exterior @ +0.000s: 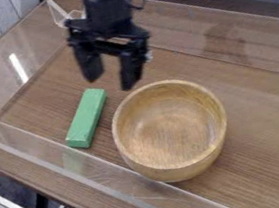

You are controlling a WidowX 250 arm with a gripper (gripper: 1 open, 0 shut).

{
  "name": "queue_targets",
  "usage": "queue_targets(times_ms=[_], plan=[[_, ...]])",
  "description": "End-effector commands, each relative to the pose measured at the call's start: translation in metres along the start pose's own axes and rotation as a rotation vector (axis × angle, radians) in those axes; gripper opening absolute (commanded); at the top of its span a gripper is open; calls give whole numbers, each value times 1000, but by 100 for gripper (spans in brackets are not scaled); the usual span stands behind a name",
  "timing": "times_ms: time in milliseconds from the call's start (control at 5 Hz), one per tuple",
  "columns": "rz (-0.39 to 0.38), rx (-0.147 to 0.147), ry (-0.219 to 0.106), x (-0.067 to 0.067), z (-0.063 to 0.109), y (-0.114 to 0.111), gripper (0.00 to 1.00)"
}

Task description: Put the green block in the brown bowl

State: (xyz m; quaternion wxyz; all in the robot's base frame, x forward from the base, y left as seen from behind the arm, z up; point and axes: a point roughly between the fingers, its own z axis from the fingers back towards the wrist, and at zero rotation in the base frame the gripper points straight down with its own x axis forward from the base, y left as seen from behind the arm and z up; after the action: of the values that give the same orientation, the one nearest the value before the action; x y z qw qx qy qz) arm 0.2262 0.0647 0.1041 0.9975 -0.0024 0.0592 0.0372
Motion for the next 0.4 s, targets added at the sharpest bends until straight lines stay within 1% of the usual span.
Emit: queue_targets(times_ms=[0,200], plan=[[16,20,-62,-1,7,24,100],[32,24,-51,-3,-3,31,100]])
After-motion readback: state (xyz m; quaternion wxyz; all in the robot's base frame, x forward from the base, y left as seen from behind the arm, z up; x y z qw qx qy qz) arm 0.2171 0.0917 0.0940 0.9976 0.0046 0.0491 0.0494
